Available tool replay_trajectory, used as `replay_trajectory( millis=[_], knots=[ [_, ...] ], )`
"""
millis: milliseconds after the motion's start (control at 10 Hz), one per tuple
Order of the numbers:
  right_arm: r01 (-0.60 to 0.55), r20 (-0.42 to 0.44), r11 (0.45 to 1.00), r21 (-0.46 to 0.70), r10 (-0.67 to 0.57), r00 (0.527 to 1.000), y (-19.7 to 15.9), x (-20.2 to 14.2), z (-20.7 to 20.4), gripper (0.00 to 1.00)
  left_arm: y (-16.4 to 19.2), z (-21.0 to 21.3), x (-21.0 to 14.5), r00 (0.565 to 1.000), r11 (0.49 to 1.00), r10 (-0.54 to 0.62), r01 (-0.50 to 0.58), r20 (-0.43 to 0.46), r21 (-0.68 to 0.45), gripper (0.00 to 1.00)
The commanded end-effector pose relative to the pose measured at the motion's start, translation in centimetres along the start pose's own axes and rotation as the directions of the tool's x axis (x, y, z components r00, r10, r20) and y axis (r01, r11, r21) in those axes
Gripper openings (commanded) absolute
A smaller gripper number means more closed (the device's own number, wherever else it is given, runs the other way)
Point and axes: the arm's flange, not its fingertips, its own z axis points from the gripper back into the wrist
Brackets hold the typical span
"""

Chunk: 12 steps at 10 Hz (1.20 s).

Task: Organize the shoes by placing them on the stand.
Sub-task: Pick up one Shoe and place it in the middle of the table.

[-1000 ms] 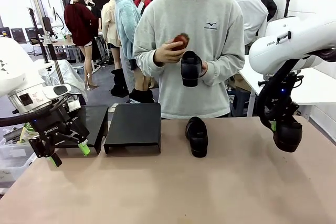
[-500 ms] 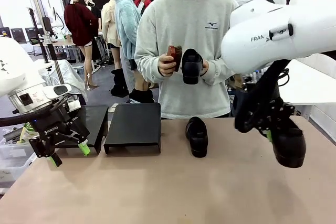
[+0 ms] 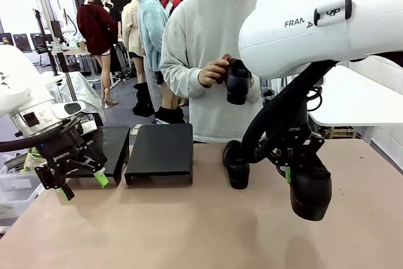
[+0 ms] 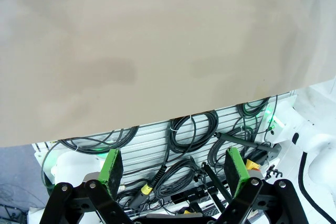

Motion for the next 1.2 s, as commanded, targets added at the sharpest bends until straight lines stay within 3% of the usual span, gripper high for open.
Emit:
replay_trajectory(
  millis=[0, 100, 200, 400, 700, 800, 1100],
  knots=[
    [0.000, 0.004, 1.000, -0.020, 0.001, 1.000, -1.2, 1.0, -0.1, 0.00, 0.1, 0.0, -0.1, 1.000, 1.000, 0.001, -0.001, -0.004, -0.005, 1.00],
    [0.000, 0.000, 1.000, 0.000, 0.000, 1.000, 0.0, 0.0, 0.0, 0.00, 0.1, 0.0, -0.1, 1.000, 1.000, 0.001, -0.001, -0.004, -0.005, 1.00],
    [-0.016, -0.003, 1.000, -0.027, 0.016, 1.000, 3.4, -1.0, -0.6, 0.00, 0.1, 0.0, -0.1, 1.000, 1.000, 0.001, -0.001, -0.004, -0.005, 1.00],
    [0.029, 0.123, 0.997, -0.068, -0.020, 0.992, 9.1, -3.2, -1.5, 0.00, 0.1, 0.0, -0.1, 1.000, 1.000, 0.001, -0.001, -0.004, -0.005, 1.00],
    [-0.046, 0.163, 0.996, -0.070, 0.057, 0.985, 16.1, -4.7, -3.8, 0.00, 0.1, 0.0, -0.1, 1.000, 1.000, 0.001, -0.001, -0.004, -0.005, 1.00],
    [-0.074, 0.207, 0.996, -0.058, 0.085, 0.975, 17.5, -5.0, -4.4, 0.00, 0.1, 0.0, -0.1, 1.000, 1.000, 0.001, -0.001, -0.004, -0.005, 1.00],
    [-0.231, 0.231, 0.972, -0.053, 0.237, 0.944, 20.4, -3.4, -6.4, 0.00, 0.1, 0.0, -0.1, 1.000, 1.000, 0.001, -0.001, -0.004, -0.005, 1.00]
  ],
)
